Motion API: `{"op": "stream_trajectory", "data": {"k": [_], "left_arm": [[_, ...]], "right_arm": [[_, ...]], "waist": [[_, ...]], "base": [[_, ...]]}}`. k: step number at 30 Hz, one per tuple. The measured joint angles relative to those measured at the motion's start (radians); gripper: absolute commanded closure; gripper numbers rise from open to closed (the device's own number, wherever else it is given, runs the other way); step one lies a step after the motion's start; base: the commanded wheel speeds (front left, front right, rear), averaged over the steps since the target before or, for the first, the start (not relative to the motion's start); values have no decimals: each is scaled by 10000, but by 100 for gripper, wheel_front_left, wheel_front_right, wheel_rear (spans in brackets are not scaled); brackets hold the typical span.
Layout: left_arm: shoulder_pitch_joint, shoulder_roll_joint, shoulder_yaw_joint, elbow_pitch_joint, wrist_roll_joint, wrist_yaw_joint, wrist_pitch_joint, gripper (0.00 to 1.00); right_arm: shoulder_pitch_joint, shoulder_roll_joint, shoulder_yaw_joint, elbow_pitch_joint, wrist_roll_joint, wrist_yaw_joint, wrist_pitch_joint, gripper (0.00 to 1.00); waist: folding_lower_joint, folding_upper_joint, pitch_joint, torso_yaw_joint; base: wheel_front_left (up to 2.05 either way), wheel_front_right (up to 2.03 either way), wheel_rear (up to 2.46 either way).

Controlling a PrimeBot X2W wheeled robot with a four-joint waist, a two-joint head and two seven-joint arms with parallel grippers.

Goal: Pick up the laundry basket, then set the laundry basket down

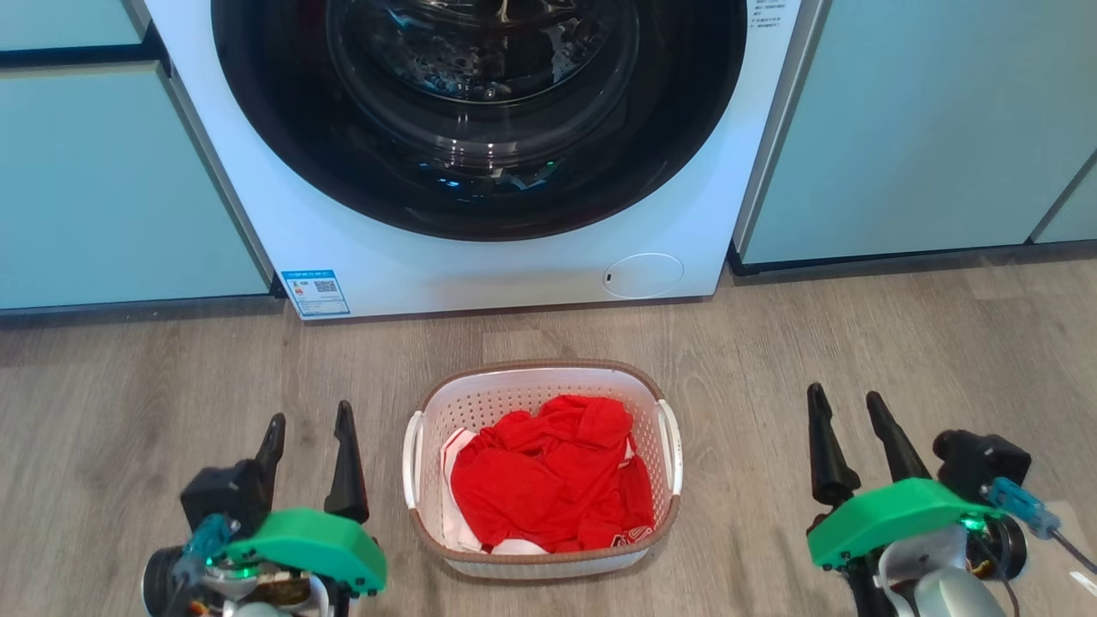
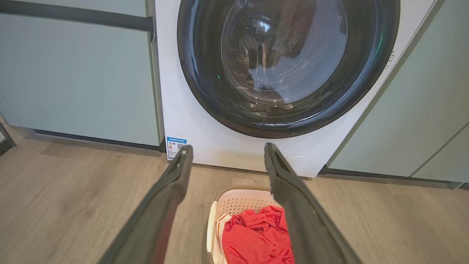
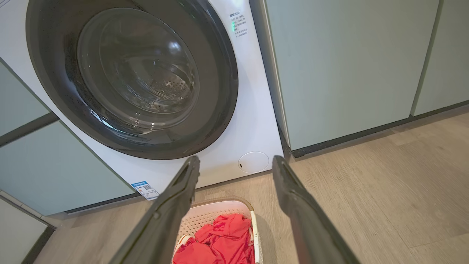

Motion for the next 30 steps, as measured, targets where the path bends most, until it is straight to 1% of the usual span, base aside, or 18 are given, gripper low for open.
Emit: {"op": "stream_trajectory", "data": {"k": [11,19,30], "left_arm": [[99,-33,25,-52,1135,-102,-272,0],[314,-201,92,-146,2115,-198,-535,0],[508,-407,403,-151,3258,-539,-803,0]], "right_arm": [[11,-10,174,-90,-1193,0,-276,0],[11,-17,357,-196,-2094,0,-533,0],[12,-44,556,-399,-3292,0,-792,0]], "waist": [[0,0,-2,3],[0,0,22,-23],[0,0,46,-31]], "base": [[0,0,0],[0,0,0],[0,0,0]]}}
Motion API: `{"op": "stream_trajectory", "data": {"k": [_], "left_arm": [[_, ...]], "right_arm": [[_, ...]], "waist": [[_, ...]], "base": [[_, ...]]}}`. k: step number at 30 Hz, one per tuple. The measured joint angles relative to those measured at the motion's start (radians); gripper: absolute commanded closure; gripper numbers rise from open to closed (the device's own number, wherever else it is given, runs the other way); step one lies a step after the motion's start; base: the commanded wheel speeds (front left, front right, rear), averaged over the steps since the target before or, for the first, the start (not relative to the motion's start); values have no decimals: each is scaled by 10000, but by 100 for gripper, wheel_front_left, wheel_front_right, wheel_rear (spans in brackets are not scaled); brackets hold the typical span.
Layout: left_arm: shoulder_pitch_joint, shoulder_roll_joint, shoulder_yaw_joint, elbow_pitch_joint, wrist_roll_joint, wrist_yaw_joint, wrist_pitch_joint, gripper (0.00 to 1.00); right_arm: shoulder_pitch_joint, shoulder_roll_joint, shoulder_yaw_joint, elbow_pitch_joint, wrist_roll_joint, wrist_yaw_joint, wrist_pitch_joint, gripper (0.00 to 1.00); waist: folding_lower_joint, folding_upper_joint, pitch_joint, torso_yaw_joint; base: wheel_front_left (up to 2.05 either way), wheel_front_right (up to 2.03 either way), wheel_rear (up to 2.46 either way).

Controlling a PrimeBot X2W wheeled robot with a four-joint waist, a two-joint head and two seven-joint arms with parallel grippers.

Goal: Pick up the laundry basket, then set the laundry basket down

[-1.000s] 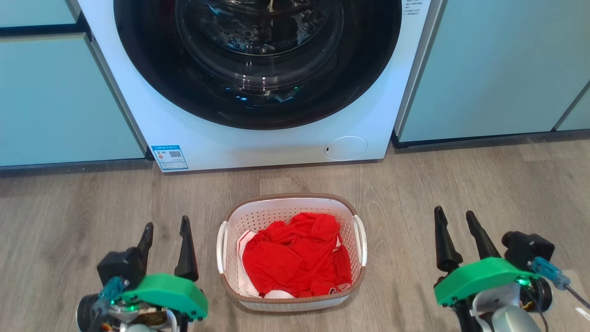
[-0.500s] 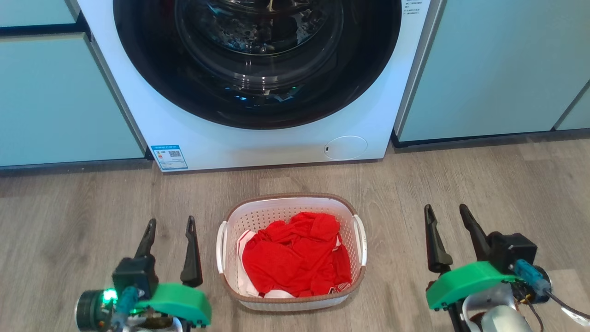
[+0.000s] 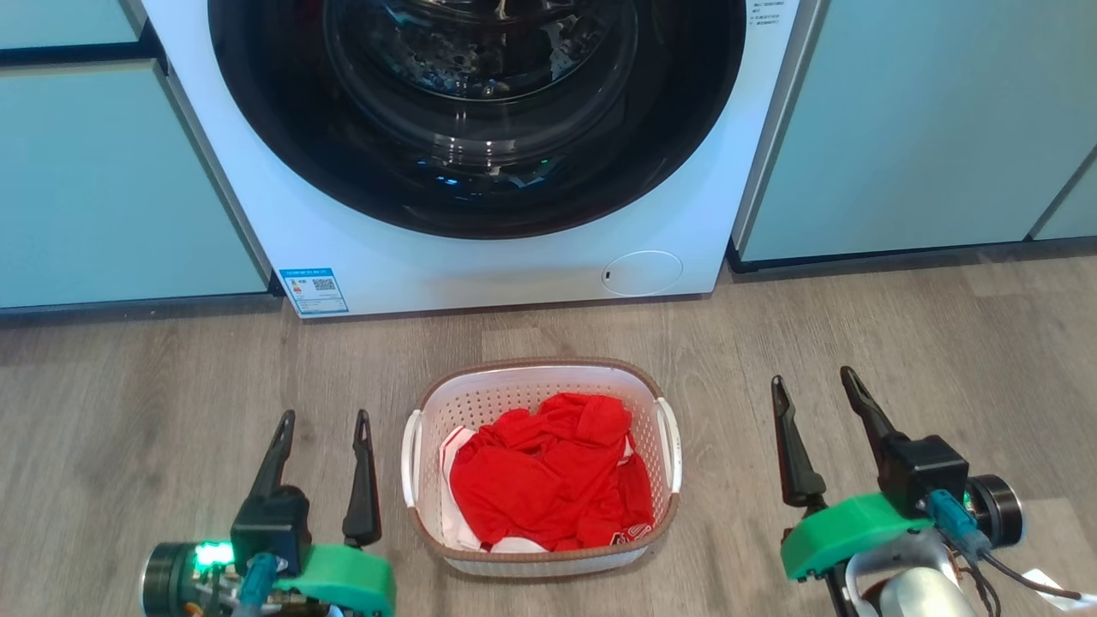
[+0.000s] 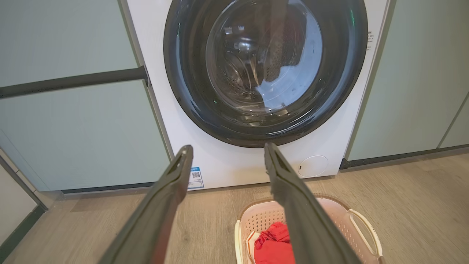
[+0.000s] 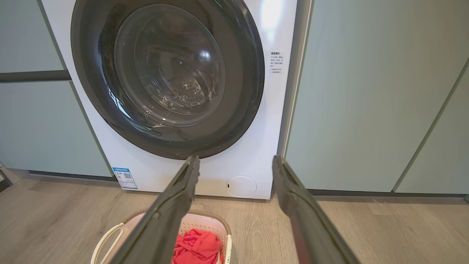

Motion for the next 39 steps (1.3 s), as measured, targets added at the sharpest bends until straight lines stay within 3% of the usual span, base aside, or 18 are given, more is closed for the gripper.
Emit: {"op": "stream_trajectory", "data": {"k": [14,28,39], "left_arm": [[4,-318,468,368,4,-514,0,0],[3,-447,656,405,163,-663,0,0],[-730,-497,621,757,245,-872,-27,0]], "right_arm": [[0,-2,17,4,-17,0,0,0],[-1,-2,-98,10,44,0,0,0],[-761,-4,-282,424,58,0,0,0]], "waist": [[0,0,45,0],[0,0,270,-7],[0,0,1403,40]], "base": [[0,0,0],[0,0,0],[0,0,0]]}}
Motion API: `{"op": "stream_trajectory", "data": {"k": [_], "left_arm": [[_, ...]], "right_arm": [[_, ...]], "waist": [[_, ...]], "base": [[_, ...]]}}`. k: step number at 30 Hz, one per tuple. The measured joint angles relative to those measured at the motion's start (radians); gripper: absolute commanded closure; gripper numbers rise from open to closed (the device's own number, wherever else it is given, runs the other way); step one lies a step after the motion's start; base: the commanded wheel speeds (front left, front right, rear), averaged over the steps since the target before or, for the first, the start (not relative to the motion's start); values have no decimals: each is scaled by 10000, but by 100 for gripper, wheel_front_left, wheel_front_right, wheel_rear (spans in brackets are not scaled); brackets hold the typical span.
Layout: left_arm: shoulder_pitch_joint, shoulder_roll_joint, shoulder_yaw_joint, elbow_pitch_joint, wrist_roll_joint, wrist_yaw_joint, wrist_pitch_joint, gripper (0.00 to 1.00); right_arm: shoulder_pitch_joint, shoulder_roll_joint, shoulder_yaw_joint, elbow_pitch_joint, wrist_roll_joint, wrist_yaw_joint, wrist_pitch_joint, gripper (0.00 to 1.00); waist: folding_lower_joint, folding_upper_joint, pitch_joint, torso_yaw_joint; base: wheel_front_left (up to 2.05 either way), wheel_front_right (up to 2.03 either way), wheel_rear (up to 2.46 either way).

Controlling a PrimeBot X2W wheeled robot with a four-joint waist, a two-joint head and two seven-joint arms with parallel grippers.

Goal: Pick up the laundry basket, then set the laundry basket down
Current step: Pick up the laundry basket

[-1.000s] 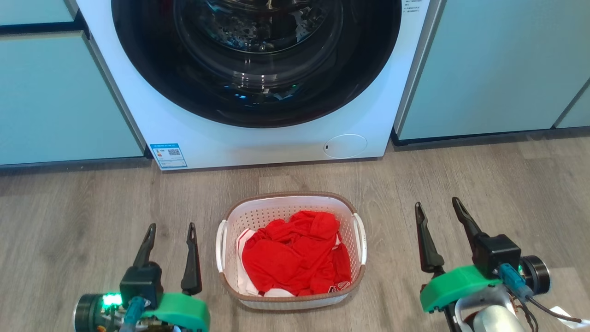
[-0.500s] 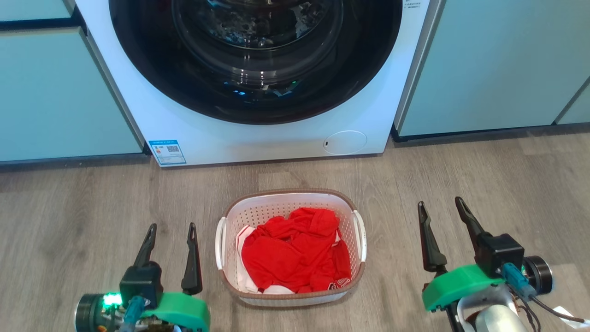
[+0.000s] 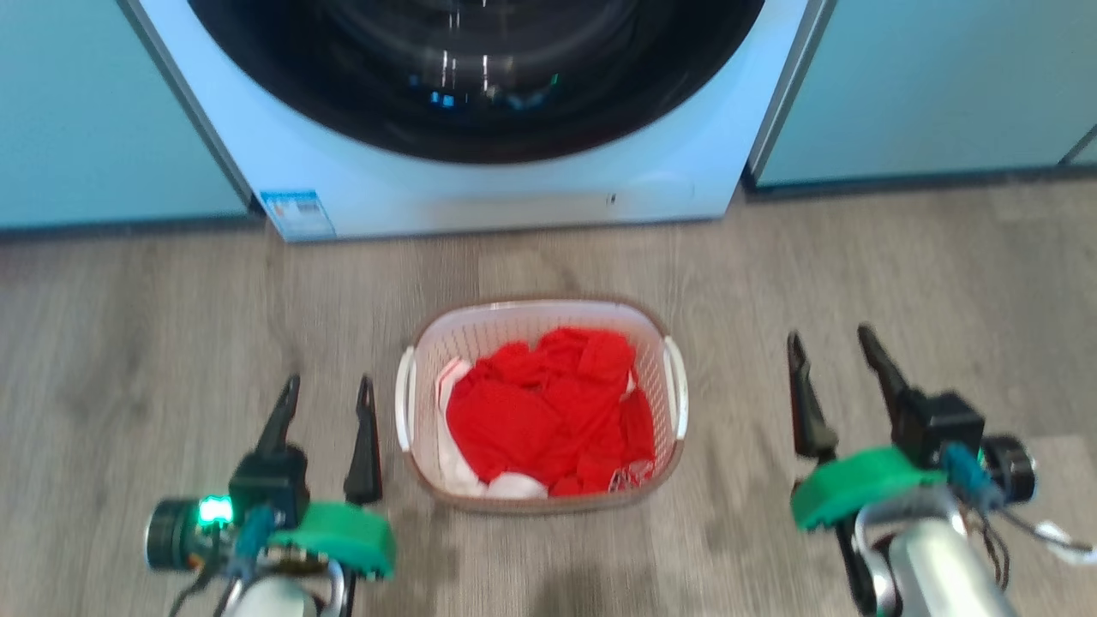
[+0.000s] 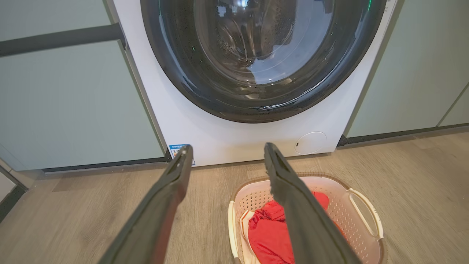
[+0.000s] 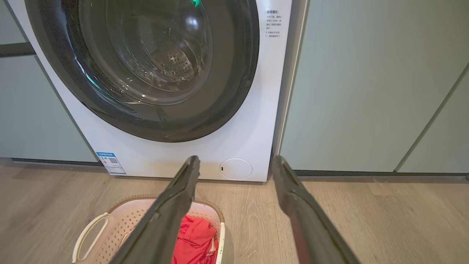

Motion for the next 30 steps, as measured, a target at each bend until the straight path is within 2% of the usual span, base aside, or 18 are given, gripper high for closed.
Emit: {"op": "stream_trajectory", "data": {"k": [11,16,30], "left_arm": [[-2509,-102,-31,1802,-219,-98,-15,0],[-3561,-155,-81,2629,-660,-102,-15,0],[-5970,-245,-844,4863,-1285,-407,-31,0]], "right_arm": [[-2282,-38,-334,1310,-107,0,-12,0],[-3080,-54,-318,2044,-224,0,-12,0],[-5334,-169,-56,4255,86,0,-13,0]], "waist": [[2,0,2324,209],[3,0,3477,346],[3,-1,5986,574]], "base": [[0,0,0],[0,0,0],[0,0,0]]}}
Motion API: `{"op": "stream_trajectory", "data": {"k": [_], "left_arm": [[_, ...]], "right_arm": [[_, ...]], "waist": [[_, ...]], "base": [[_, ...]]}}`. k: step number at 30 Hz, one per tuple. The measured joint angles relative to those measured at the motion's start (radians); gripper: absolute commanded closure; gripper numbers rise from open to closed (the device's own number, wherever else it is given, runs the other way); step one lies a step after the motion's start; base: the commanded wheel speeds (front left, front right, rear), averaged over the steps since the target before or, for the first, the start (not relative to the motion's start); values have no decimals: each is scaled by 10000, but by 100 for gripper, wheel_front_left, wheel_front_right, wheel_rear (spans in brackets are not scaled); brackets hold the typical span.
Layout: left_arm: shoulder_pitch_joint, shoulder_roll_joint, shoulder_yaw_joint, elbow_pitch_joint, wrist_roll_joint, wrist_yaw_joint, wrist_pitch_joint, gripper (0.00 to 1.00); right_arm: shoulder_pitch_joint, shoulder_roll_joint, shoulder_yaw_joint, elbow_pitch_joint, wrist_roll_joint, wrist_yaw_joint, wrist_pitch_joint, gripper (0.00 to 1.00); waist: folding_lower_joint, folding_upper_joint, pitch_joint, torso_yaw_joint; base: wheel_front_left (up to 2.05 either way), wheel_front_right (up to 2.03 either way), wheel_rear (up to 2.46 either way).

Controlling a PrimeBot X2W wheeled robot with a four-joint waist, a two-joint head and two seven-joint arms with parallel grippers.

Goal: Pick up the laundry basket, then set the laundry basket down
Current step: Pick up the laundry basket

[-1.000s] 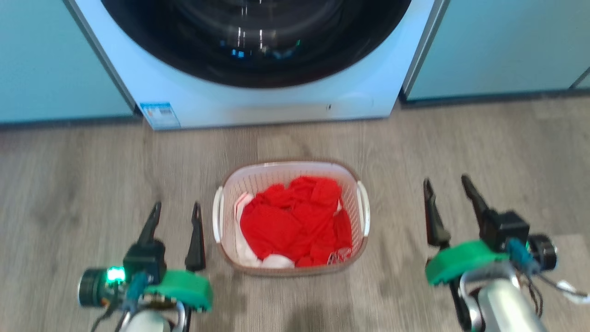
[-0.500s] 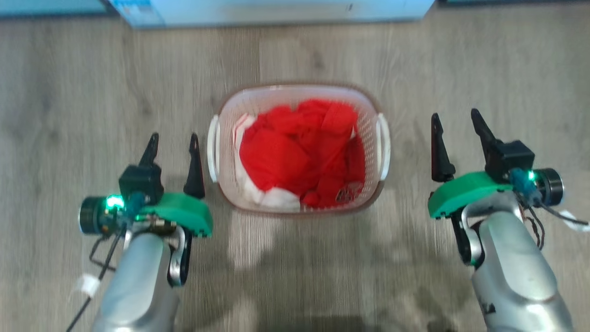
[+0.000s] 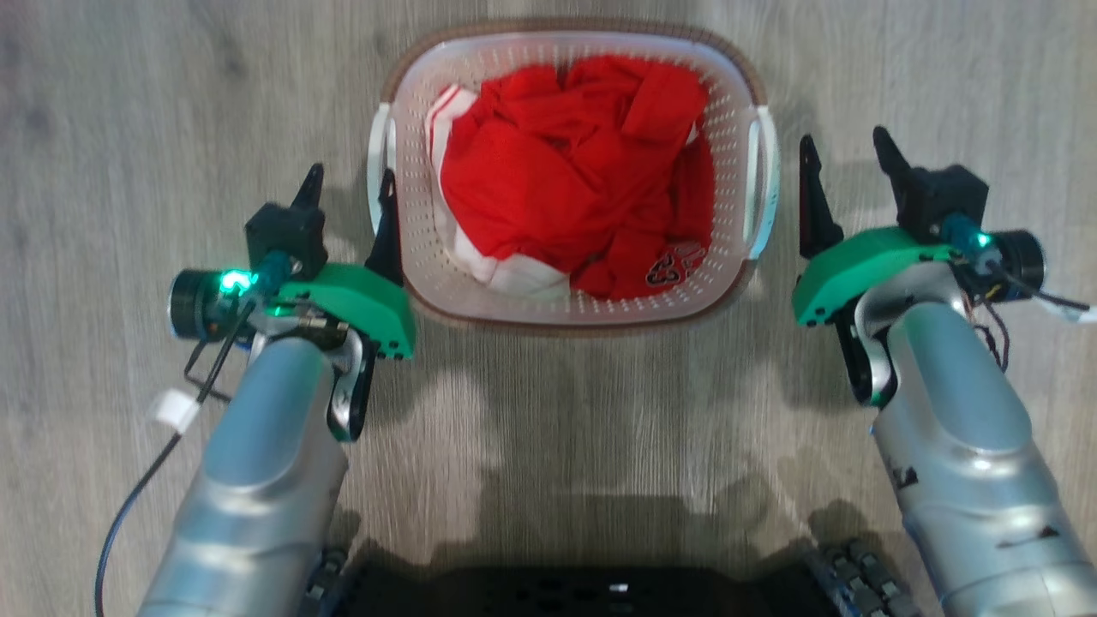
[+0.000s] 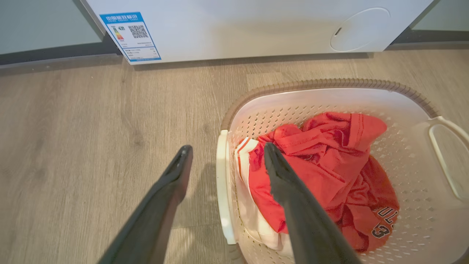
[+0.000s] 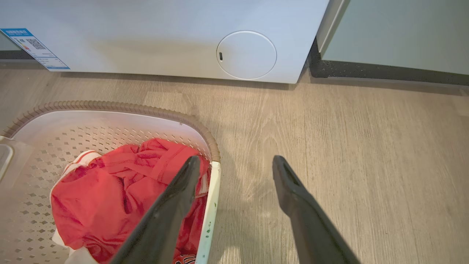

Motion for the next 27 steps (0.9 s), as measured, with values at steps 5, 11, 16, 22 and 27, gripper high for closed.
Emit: {"op": "stream_trajectory", "data": {"k": [5,11,16,22,27], "left_arm": [[-634,-17,-268,759,-157,-33,0,0],[-1179,-25,-428,1590,-316,-88,-2,0],[-1656,-36,-462,2288,-343,-121,-2,0],[-2249,-46,-723,2830,-420,-161,-2,0],[-2589,-63,-872,3375,-715,-221,-2,0]], "right_arm": [[-502,-29,221,385,90,0,0,0],[-878,-36,554,692,332,0,0,0],[-1144,-50,825,1009,537,0,-12,0],[-1557,-73,1053,1634,723,0,-13,0],[-1890,-82,1248,2357,930,0,-13,0]], "waist": [[0,0,612,42],[-1,0,1098,51],[-1,0,1406,82],[-1,0,1704,142],[-2,0,1836,216]], "base": [[0,0,0],[0,0,0],[0,0,0],[0,0,0],[0,0,0]]}}
